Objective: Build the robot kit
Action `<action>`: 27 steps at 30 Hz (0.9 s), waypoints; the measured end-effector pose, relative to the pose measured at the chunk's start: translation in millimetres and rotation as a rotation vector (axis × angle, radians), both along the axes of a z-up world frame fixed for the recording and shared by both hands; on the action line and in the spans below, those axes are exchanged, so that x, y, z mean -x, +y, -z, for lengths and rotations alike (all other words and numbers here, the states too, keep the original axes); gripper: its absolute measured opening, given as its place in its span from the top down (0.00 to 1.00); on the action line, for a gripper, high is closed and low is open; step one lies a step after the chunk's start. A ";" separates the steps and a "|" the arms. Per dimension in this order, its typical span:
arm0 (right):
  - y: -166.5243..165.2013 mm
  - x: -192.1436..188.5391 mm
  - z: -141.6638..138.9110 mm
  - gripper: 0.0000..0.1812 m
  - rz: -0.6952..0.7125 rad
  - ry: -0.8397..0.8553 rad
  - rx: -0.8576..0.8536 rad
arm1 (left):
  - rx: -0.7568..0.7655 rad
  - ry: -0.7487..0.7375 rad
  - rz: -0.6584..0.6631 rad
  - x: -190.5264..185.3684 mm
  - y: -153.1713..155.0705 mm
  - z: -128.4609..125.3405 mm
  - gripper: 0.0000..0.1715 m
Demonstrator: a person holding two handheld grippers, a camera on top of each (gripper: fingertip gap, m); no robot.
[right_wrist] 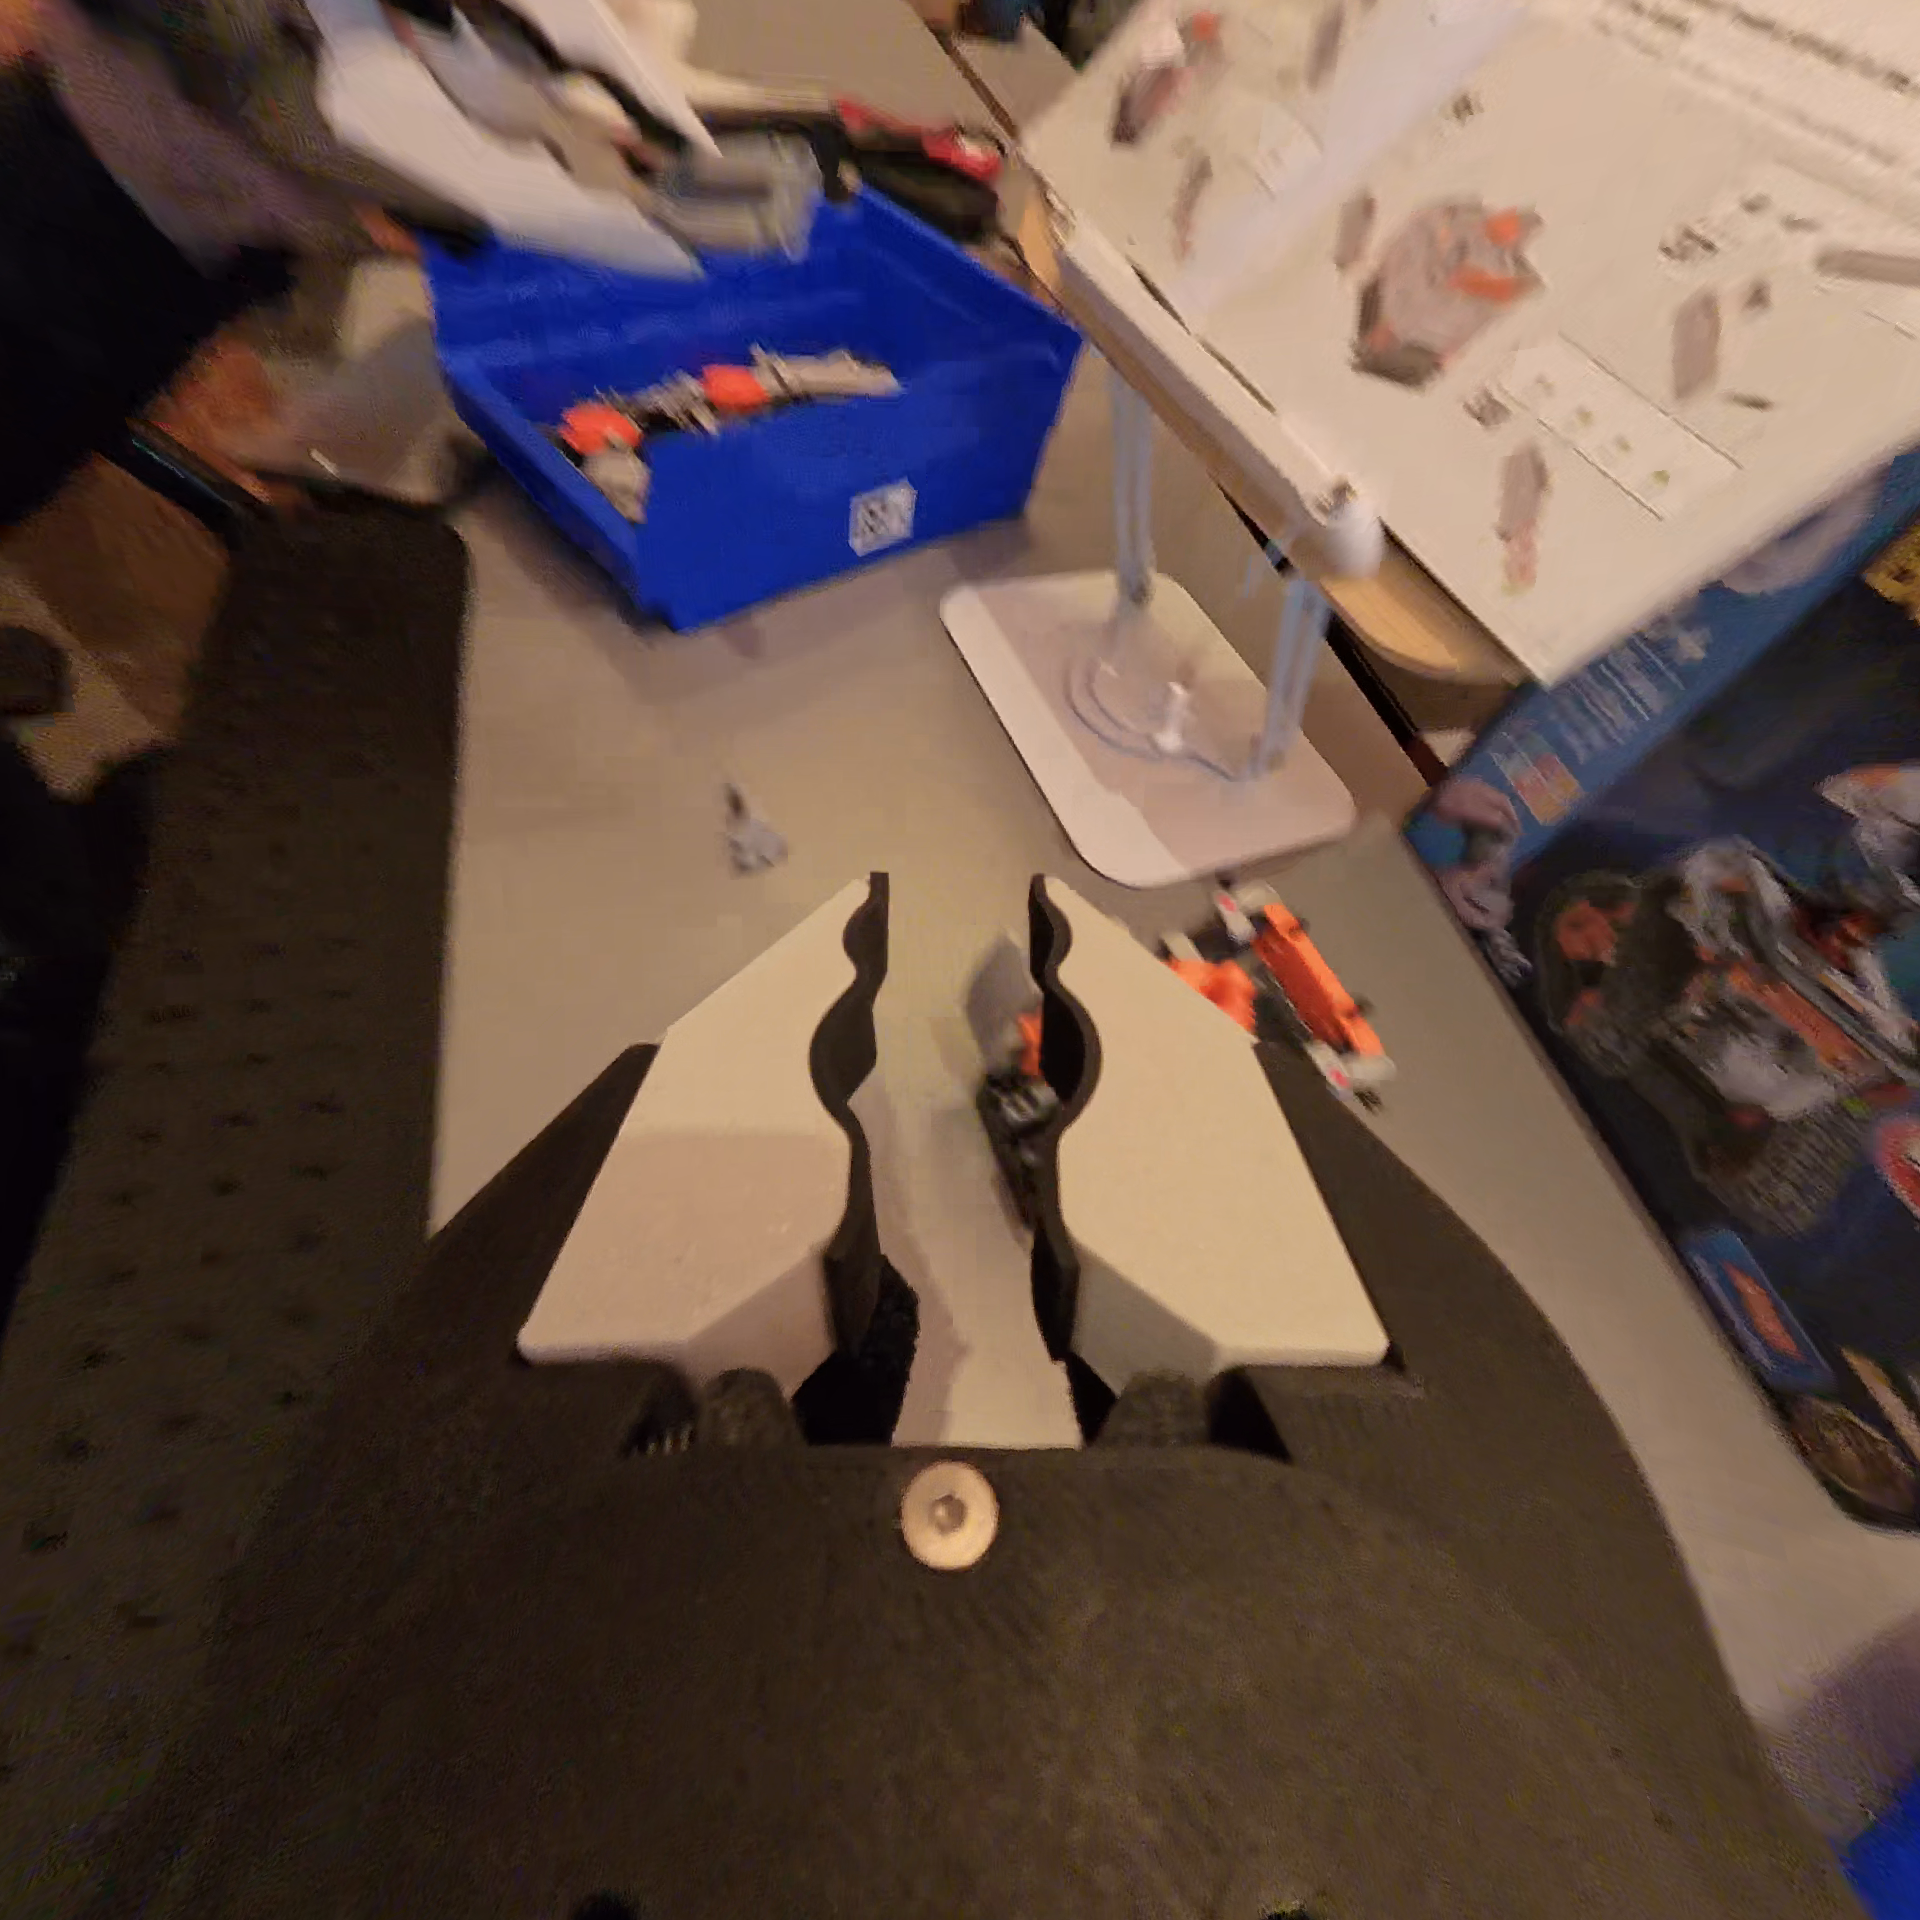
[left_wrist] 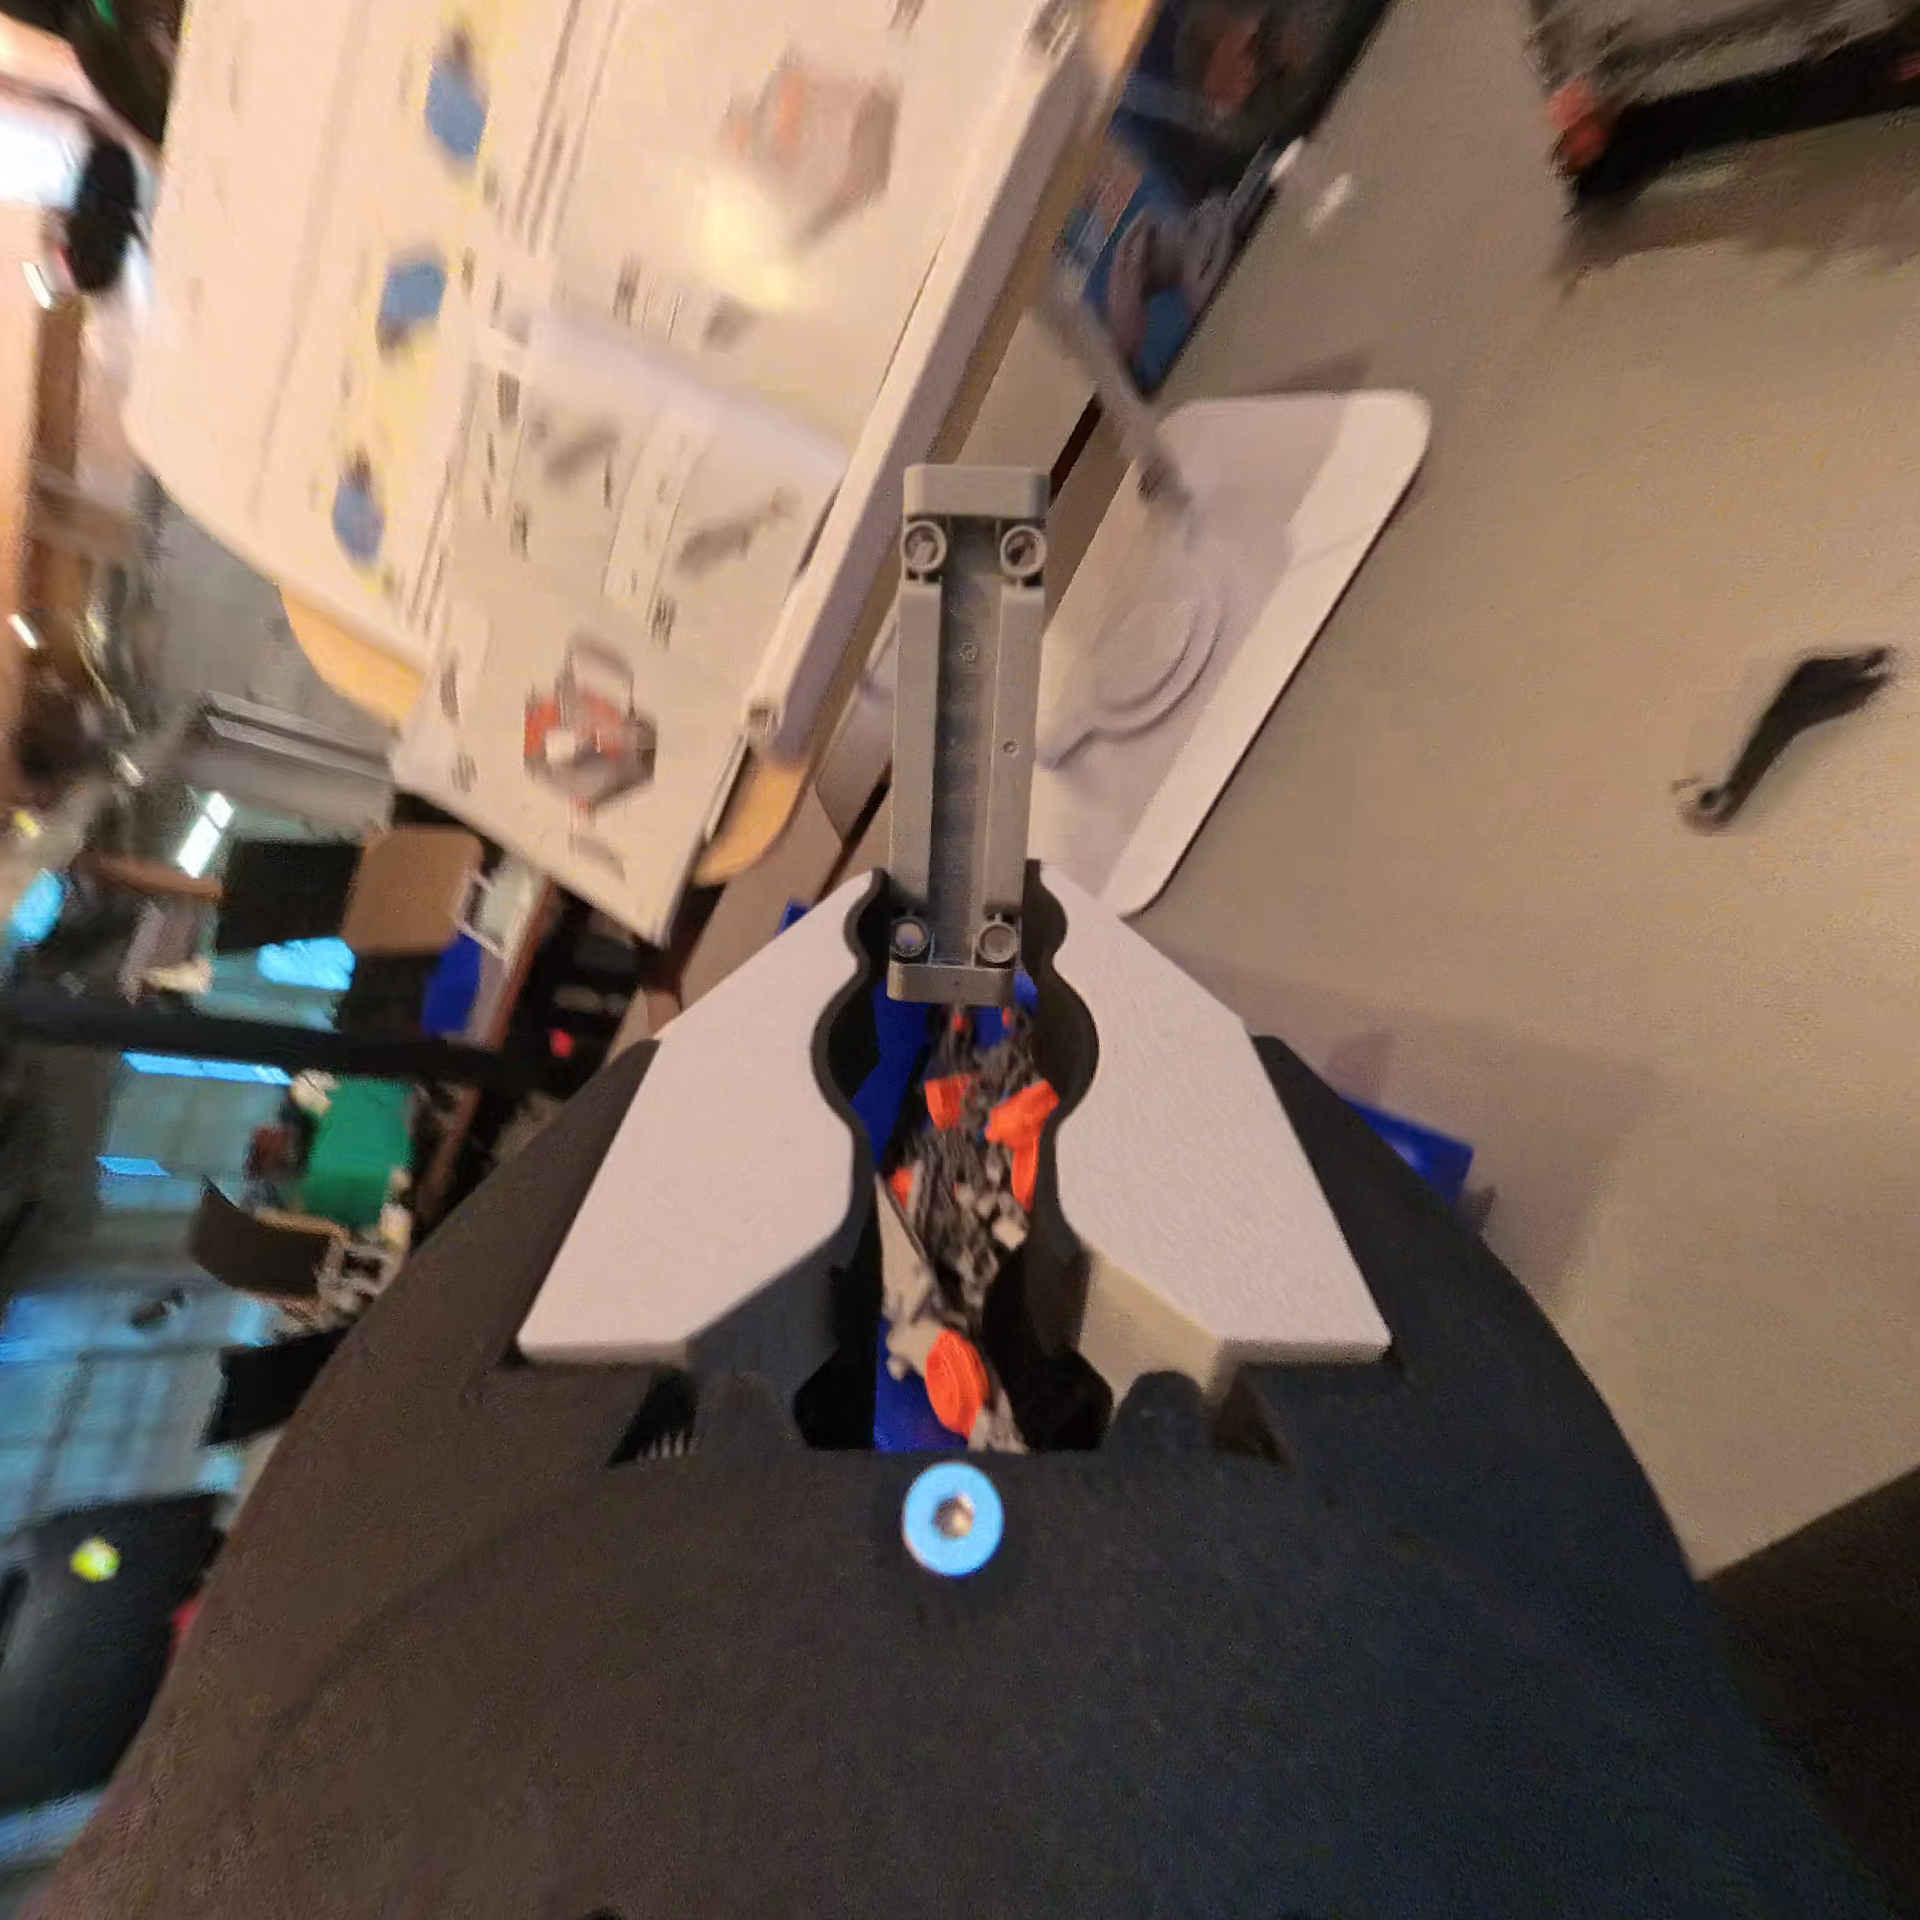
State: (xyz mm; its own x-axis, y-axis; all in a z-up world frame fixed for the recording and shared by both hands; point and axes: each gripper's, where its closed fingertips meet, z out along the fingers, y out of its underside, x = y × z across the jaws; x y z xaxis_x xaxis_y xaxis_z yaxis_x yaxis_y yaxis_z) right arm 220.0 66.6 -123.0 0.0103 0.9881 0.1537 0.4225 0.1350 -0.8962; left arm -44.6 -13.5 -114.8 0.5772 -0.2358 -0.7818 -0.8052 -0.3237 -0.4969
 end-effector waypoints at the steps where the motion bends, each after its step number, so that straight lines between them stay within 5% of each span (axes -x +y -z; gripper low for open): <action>1: -10.9 7.6 -6.0 0.84 -0.024 0.021 0.038 | -0.013 0.043 0.038 -16.8 2.7 -1.3 0.87; 10: -63.7 67.7 -18.8 0.74 -0.160 0.068 0.254 | -0.067 0.202 0.281 -127.5 20.8 12.9 0.87; 21: -67.5 76.1 9.1 0.96 -0.178 -0.064 0.217 | -0.111 0.250 0.351 -156.2 21.8 18.6 0.87; 27: -62.3 59.0 21.4 0.97 -0.202 -0.097 0.151 | 0.039 -0.020 0.419 -166.0 21.9 36.4 0.76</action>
State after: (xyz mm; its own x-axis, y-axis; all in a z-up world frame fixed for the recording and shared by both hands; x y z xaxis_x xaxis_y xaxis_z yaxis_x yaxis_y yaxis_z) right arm 161.0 4.3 -144.4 -0.1972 0.9804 -0.0050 0.4853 0.0932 -0.8694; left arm 121.3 8.4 -151.3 0.4398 -0.4827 -0.7574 -0.8617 0.0110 -0.5074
